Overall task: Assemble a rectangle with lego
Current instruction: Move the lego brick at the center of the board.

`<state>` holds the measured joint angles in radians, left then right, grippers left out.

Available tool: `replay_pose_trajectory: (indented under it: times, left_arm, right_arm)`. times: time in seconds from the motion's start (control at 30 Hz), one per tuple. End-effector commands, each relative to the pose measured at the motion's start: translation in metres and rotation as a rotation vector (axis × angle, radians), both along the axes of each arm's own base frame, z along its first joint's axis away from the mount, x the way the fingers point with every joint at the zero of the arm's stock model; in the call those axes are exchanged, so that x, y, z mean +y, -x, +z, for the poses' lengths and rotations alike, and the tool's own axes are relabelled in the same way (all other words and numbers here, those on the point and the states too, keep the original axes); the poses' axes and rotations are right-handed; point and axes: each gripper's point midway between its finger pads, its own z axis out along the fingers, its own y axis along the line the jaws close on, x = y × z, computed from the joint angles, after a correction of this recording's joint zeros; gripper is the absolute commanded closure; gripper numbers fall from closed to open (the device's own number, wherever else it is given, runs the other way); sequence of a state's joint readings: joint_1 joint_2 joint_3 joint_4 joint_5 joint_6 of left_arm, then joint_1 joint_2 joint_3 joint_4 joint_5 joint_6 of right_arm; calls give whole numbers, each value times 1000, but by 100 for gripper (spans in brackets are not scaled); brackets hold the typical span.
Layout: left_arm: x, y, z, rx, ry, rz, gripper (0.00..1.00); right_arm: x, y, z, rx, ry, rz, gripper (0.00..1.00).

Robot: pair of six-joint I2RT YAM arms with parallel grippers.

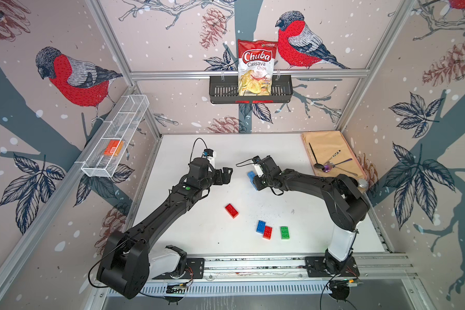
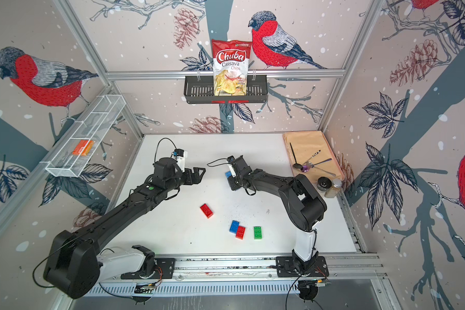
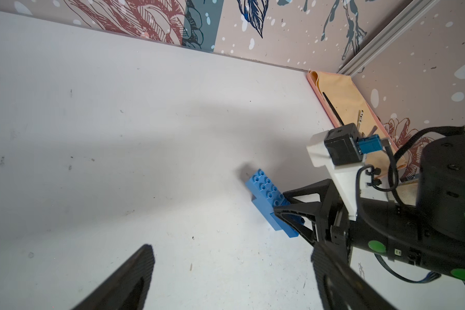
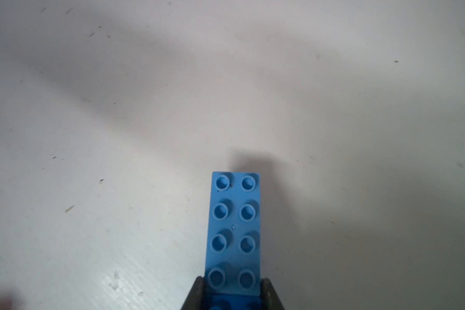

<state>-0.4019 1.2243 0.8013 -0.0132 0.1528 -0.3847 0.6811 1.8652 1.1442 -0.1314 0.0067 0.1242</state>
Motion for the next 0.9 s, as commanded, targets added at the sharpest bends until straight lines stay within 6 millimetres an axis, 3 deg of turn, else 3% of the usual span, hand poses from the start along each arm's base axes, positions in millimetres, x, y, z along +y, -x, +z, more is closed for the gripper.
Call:
replay_pose_trajectory:
  times: [0.0, 0.23, 0.37, 0.43, 0.57, 0.67, 0.77, 0.87]
  left_arm:
    - [4, -3, 8, -24, -17, 16, 7]
    - [9, 0, 24, -63, -52, 59, 3]
    - [11, 3, 31, -71, -63, 82, 3]
    - [21, 5, 30, -68, -109, 154, 3]
    - [38, 15, 39, -84, -102, 263, 3]
    - [36, 23, 41, -66, -48, 257, 3]
    - [31, 31, 30, 38, -36, 235, 5]
    - [20, 44, 15, 218, 3, 218, 9]
  right_arm:
    - [-44, -8, -16, 48, 102, -173, 82]
    - [-103, -48, -19, 59, 140, -412, 78]
    - [-105, -62, 4, -4, 77, -435, 52]
    - [-97, -65, 24, -52, 38, -408, 44]
    - [-85, -63, 73, -164, -56, -356, 37]
    - [-87, -53, 102, -214, -99, -348, 34]
    - [-92, -38, 130, -225, -176, -373, 35]
    - [-86, -17, 146, -142, -278, -383, 36]
